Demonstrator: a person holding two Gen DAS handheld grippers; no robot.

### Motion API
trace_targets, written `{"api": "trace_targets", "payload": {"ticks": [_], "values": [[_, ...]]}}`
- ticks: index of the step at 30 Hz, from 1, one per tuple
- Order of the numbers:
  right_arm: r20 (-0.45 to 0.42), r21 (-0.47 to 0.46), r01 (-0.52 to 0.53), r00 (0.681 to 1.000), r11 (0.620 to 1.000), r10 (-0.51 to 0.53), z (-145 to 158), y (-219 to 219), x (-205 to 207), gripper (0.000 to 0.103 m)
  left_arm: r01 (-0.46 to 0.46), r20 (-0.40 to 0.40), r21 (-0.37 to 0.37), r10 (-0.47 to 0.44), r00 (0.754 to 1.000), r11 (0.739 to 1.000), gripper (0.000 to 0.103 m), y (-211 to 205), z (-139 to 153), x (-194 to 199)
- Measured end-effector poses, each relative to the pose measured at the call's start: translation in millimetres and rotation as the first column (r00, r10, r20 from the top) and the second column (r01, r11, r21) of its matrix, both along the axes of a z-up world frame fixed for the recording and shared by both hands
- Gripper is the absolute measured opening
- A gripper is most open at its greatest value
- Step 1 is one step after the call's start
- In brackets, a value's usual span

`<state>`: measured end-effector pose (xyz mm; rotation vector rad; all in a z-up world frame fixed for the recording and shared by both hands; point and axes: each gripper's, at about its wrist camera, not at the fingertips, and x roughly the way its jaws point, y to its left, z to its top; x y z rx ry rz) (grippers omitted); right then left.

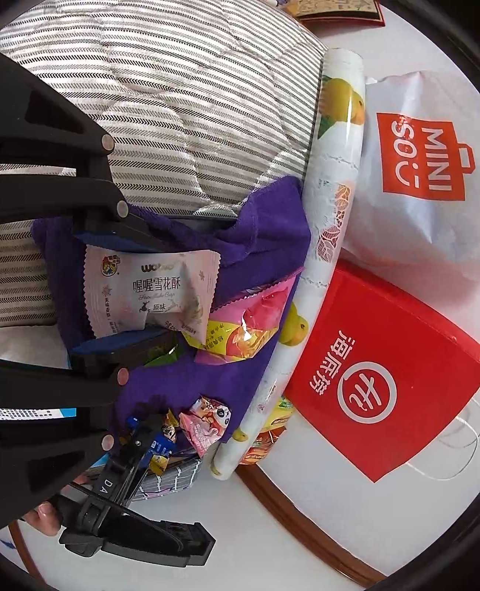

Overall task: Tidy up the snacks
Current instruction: 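Carry both packets over the purple towel and open both grippers to drop them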

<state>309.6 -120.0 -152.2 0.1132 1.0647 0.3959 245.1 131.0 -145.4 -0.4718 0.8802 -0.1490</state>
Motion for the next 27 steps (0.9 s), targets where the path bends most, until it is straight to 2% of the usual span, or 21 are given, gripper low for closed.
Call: {"api": "trace_targets", "payload": {"ticks": [6,18,21,23,24,27], "values": [[0.002,0.014,0.002,1.000,1.000,-0.002,2.0,-2.4,-1.6,0.066,0.000,0.000,-0.004,0.000,1.000,1.000,0.037,-0.2,-3.2,1.5],[0.156,0.032,-0.031,0.987,0.999,0.025,36.1,1.0,-24.2,0.068,0.029,-0.054,-0.050,-0.032,0.998,0.998,0.038,-4.8,-13.3,5.1],[0.184,0.009,-0.035,0.982,0.999,0.032,40.5,5.8,-28.7,0.068,0.031,-0.048,-0.036,-0.033,0.998,0.999,0.046,-5.3,-10.5,3.8],[0.209,-0.021,-0.036,0.977,0.999,0.040,44.3,10.4,-33.6,0.068,0.043,-0.033,-0.041,-0.045,0.998,0.998,0.062,-6.1,-6.8,2.6],[0.220,-0.036,-0.033,0.975,0.999,0.040,46.3,12.1,-36.7,0.068,0.054,-0.027,-0.040,-0.055,0.998,0.998,0.066,-7.0,-4.5,1.7],[0.250,-0.078,-0.025,0.967,0.997,0.044,51.8,14.0,-51.1,0.068,0.050,0.003,-0.011,-0.050,0.999,0.999,0.068,-8.8,5.7,-4.4]]}}
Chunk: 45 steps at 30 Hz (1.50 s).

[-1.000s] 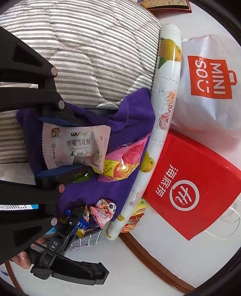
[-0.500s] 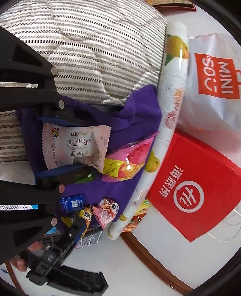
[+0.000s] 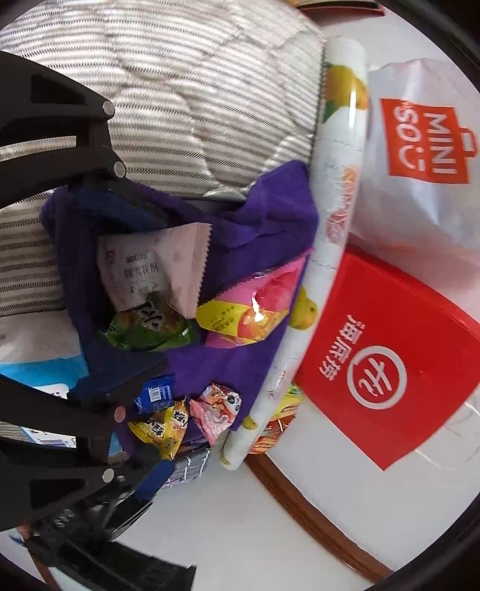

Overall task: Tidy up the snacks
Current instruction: 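Carry both packets over the purple towel and open both grippers to drop them, then grasp the red packet with the right gripper while the left gripper grasps the pink Lotso packet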

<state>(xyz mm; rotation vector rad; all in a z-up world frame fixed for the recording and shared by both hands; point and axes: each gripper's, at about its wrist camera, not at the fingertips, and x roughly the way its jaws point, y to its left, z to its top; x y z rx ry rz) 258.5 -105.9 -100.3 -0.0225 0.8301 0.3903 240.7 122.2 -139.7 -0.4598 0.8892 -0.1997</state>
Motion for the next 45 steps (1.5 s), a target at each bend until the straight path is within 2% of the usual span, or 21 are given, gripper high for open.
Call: {"api": "trace_targets", "payload": {"ticks": [6,13,18,22,24,27,31,35,41,42,44,45], "values": [[0.040,-0.066,0.018,0.999,0.998,-0.016,12.9,-1.9,-38.6,0.068,-0.010,0.033,-0.017,0.010,0.999,1.000,0.068,4.1,12.4,-7.3],[-0.013,0.009,0.019,1.000,1.000,-0.019,23.3,-9.2,-89.3,0.068,-0.008,0.082,-0.028,0.011,0.997,1.000,0.068,11.1,26.9,-19.0],[-0.059,-0.010,-0.027,0.998,1.000,0.027,11.3,-3.1,-125.1,0.068,-0.006,0.077,-0.023,0.007,0.997,1.000,0.068,12.8,32.8,-28.1],[-0.122,0.023,-0.100,0.987,0.995,0.102,-11.3,4.4,-147.2,0.068,0.031,0.065,-0.037,-0.028,0.997,0.999,0.068,16.6,29.3,-43.1],[-0.135,0.024,-0.123,0.983,0.992,0.125,-21.1,8.1,-154.5,0.068,0.034,0.056,-0.015,-0.033,0.998,0.999,0.068,21.1,26.7,-55.2],[-0.153,0.009,-0.164,0.975,0.986,0.164,-35.7,15.4,-161.0,0.068,0.031,0.052,0.008,-0.032,0.998,0.999,0.068,27.8,24.9,-72.3],[-0.190,-0.030,-0.186,0.966,0.982,0.177,-53.7,24.2,-162.9,0.069,0.036,0.044,-0.023,-0.035,0.998,0.999,0.068,37.2,22.1,-89.9],[-0.184,-0.030,-0.181,0.968,0.983,0.172,-56.8,25.1,-162.7,0.070,0.027,0.042,-0.040,-0.025,0.999,0.999,0.068,41.9,20.7,-101.1],[-0.176,-0.009,-0.183,0.968,0.983,0.179,-62.0,28.5,-155.3,0.070,0.040,0.036,-0.017,-0.039,0.999,0.999,0.068,35.0,21.2,-112.1],[-0.179,0.005,-0.183,0.967,0.983,0.181,-62.0,27.4,-154.5,0.068,0.045,0.034,-0.010,-0.045,0.998,0.999,0.068,32.9,21.3,-114.5],[-0.183,0.023,-0.188,0.965,0.982,0.189,-61.5,24.3,-152.6,0.056,0.055,0.030,0.007,-0.055,0.998,0.998,0.068,27.7,21.5,-119.5],[-0.184,0.034,-0.191,0.964,0.981,0.194,-60.3,21.6,-152.3,0.055,0.058,0.028,0.014,-0.058,0.998,0.998,0.068,26.1,21.6,-120.9]]}}
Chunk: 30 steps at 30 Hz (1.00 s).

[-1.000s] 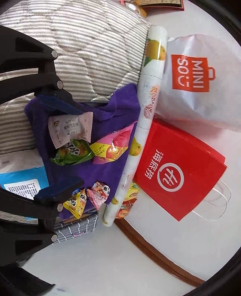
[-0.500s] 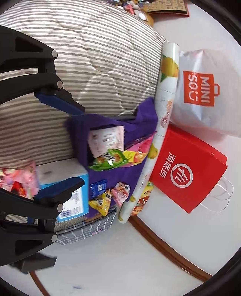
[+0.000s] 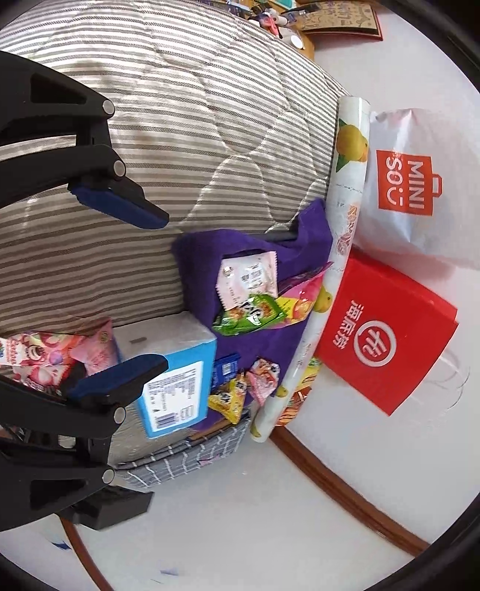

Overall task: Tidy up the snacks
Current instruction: 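Grasp the red packet with the right gripper while the left gripper grasps the pink Lotso packet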

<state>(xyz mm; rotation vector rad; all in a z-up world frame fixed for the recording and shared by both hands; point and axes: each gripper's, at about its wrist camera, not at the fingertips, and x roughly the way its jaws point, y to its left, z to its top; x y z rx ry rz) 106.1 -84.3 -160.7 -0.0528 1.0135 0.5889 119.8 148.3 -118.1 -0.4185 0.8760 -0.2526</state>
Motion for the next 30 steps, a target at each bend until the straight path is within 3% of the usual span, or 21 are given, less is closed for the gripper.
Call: {"api": "trace_targets", "payload": {"ticks": [8,11,16,21,24,26,28,30], "values": [[0.040,0.018,0.095,0.995,0.995,-0.095,16.2,-42.4,-13.9,0.055,0.042,-0.060,0.088,-0.037,0.998,0.995,0.068,-30.0,-17.8,-20.3],[0.083,-0.008,0.174,0.981,0.985,-0.173,21.8,-66.0,-19.7,0.055,0.078,-0.089,0.078,-0.071,0.993,0.994,0.068,-40.3,-27.7,-29.0],[0.090,-0.049,0.291,0.954,0.955,-0.286,14.6,-99.6,-19.1,0.055,0.134,-0.114,0.121,-0.120,0.986,0.984,0.068,-64.2,-34.6,-46.4],[0.069,-0.048,0.325,0.944,0.944,-0.322,5.6,-113.0,-21.3,0.055,0.186,-0.118,0.166,-0.168,0.979,0.968,0.067,-90.1,-39.1,-55.6],[0.061,-0.048,0.331,0.943,0.943,-0.328,0.7,-114.2,-21.1,0.055,0.191,-0.132,0.229,-0.163,0.978,0.955,0.051,-103.4,-44.1,-55.0],[0.057,-0.049,0.331,0.943,0.942,-0.328,-2.1,-114.3,-20.2,0.055,0.203,-0.158,0.251,-0.166,0.973,0.946,0.033,-108.2,-52.6,-52.7],[0.061,-0.050,0.336,0.941,0.940,-0.333,-3.2,-116.0,-20.5,0.056,0.195,-0.138,0.272,-0.162,0.977,0.942,0.024,-108.1,-52.9,-54.3],[0.059,-0.043,0.336,0.941,0.941,-0.333,-3.9,-119.0,-22.6,0.057,0.191,-0.134,0.279,-0.159,0.978,0.941,0.022,-103.6,-52.2,-56.0]]}}
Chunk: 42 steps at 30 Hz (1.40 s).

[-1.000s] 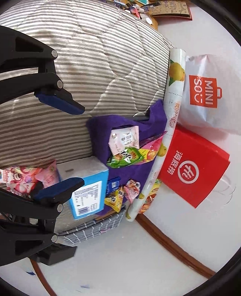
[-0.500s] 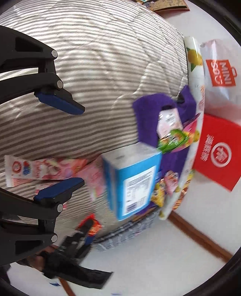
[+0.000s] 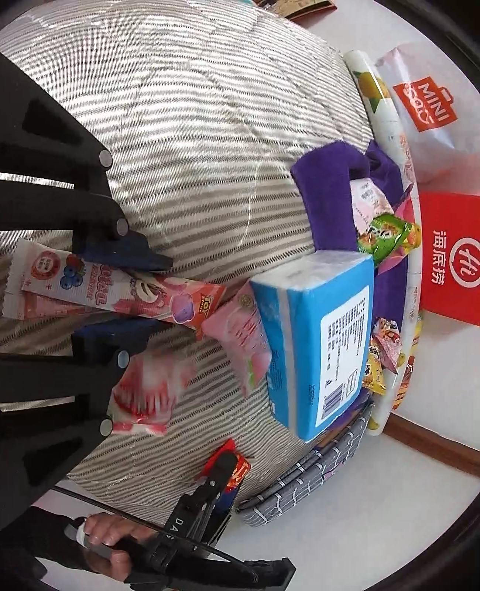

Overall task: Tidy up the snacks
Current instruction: 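Grasp the red packet with the right gripper while the left gripper grasps the pink Lotso packet, then carry both packets over the purple towel and open both grippers to drop them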

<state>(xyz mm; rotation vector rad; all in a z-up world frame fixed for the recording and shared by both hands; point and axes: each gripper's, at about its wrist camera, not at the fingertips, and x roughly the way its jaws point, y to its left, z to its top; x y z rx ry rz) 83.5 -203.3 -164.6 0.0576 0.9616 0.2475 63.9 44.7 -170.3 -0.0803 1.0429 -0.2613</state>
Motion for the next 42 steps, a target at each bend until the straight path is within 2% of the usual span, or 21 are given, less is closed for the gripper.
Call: {"api": "trace_targets", "payload": {"ticks": [6,12,15,17,19,21,25,34,42], "values": [[0.006,-0.011,-0.002,1.000,1.000,0.002,-0.1,-5.2,0.1,0.061,-0.028,0.001,0.009,0.028,1.000,1.000,0.025,17.9,-1.7,1.7],[0.000,-0.017,-0.027,1.000,0.999,0.027,-3.1,-5.2,-2.5,0.067,-0.016,0.030,0.063,0.014,0.999,0.998,0.031,4.1,-2.6,-3.1],[0.006,-0.056,-0.048,0.999,0.997,0.048,-5.5,0.9,-5.5,0.070,-0.008,0.047,0.084,0.004,0.999,0.996,0.031,0.7,-2.7,-4.0],[0.016,-0.092,-0.051,0.998,0.994,0.053,-6.9,5.7,-6.9,0.070,-0.012,0.059,0.105,0.006,0.998,0.994,0.022,2.2,-2.5,-3.6],[0.029,-0.118,-0.050,0.998,0.992,0.053,-7.8,9.4,-8.7,0.068,-0.015,0.058,0.085,0.010,0.998,0.996,0.019,6.4,-1.8,-3.0],[0.032,-0.116,-0.066,0.997,0.991,0.070,-6.5,11.1,-10.7,0.054,-0.024,0.049,0.045,0.022,0.999,0.999,0.018,12.9,-1.3,-2.2],[0.042,-0.128,-0.095,0.994,0.987,0.101,-1.1,15.4,-13.4,0.054,-0.052,0.064,0.023,0.051,0.997,0.998,0.018,23.1,3.7,-3.6],[0.121,-0.031,-0.093,0.988,0.995,0.096,37.2,16.5,-6.1,0.054,-0.068,0.104,-0.061,0.074,0.992,0.996,0.017,40.2,27.3,2.1],[0.192,0.007,-0.092,0.977,0.996,0.089,80.1,30.6,28.2,0.054,-0.069,0.139,-0.098,0.083,0.987,0.993,0.017,43.4,57.1,28.4]]}}
